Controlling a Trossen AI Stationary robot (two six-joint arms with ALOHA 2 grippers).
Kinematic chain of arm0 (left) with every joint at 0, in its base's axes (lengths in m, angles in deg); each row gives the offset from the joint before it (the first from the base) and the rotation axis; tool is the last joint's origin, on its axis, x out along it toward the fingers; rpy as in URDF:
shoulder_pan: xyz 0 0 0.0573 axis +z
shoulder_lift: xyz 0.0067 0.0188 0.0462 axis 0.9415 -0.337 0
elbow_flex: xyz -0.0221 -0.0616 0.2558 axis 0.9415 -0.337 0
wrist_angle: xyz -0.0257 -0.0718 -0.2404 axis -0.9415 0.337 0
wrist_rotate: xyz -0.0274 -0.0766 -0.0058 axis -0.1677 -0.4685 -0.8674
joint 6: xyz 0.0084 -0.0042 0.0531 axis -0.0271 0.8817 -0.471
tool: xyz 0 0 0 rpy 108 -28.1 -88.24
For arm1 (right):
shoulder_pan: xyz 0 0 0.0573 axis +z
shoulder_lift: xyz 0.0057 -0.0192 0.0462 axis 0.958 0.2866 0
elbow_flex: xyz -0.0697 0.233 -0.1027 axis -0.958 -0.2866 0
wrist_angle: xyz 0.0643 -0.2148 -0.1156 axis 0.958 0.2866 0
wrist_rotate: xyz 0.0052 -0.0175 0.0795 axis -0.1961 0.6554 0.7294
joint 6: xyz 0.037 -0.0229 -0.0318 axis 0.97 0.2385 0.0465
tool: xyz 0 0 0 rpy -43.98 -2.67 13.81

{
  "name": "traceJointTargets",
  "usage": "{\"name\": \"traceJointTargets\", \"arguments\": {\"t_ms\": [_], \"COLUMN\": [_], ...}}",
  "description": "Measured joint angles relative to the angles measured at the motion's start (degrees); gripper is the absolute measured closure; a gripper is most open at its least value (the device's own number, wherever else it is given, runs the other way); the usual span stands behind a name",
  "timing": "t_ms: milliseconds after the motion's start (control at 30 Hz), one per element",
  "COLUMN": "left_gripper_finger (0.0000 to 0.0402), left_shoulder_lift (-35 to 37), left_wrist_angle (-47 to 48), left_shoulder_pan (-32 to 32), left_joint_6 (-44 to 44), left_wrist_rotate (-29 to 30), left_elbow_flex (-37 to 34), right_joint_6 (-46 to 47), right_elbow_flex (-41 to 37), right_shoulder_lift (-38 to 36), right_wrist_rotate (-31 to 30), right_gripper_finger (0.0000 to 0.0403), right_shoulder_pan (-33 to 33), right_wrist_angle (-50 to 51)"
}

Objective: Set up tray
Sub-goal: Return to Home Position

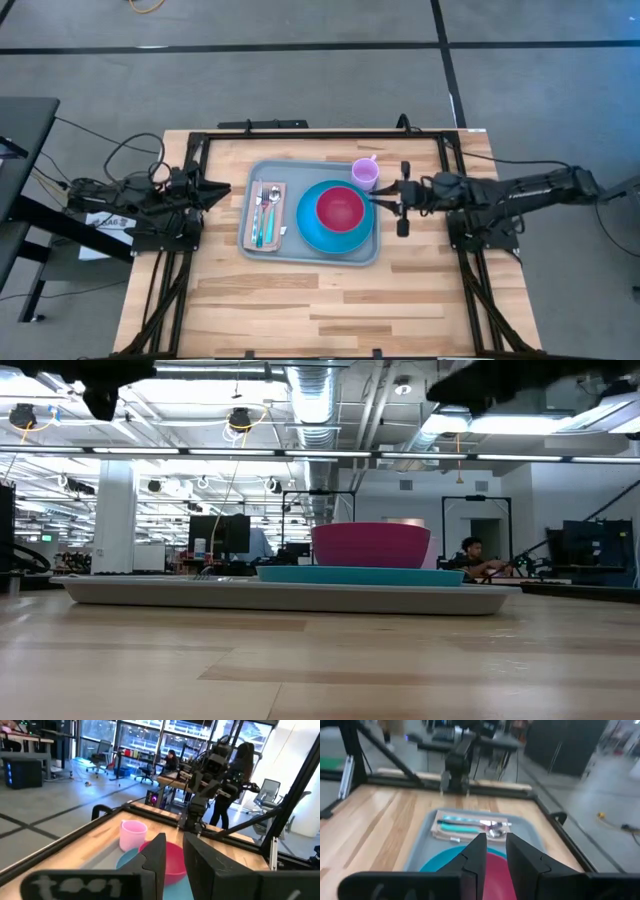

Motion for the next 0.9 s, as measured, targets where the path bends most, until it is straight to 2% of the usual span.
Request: {"name": "traceJointTargets", "arguments": {"t_ms": [167, 300, 433, 633, 900], "left_gripper_finger": [0.0349, 0.0349, 0.0349, 0.0349, 0.0349], "left_shoulder_lift": [-0.02, 0.33, 3.59, 9.55, 9.47], "left_wrist_angle": [0.59, 1.35, 1.59, 4.35, -13.24], "left_shoulder_pan": [0.02, 0.02, 0.02, 0.02, 0.02], "left_joint_6": [-0.54, 1.25, 1.24, -1.5, -9.24], "left_wrist_rotate": [2.35, 6.49, 7.01, 0.19, -6.89], "left_elbow_flex": [-0.82, -0.83, -0.79, -1.93, -13.24], "right_joint_6": [-0.65, -0.87, -0.03, 0.01, 3.85], "right_elbow_flex": [-13.87, -20.18, -24.83, -30.58, -35.8], "right_shoulder_lift": [-6.47, -12.5, -20.98, -32.78, -42.2], "right_wrist_rotate": [0.46, 0.27, 0.11, 0.28, 0.48], "right_gripper_finger": [0.0336, 0.0336, 0.0336, 0.0336, 0.0336], "right_shoulder_pan": [-1.73, -4.03, -7.19, -11.98, -14.46], "right_wrist_angle": [-16.66, -18.92, -18.57, -18.37, -16.63]}}
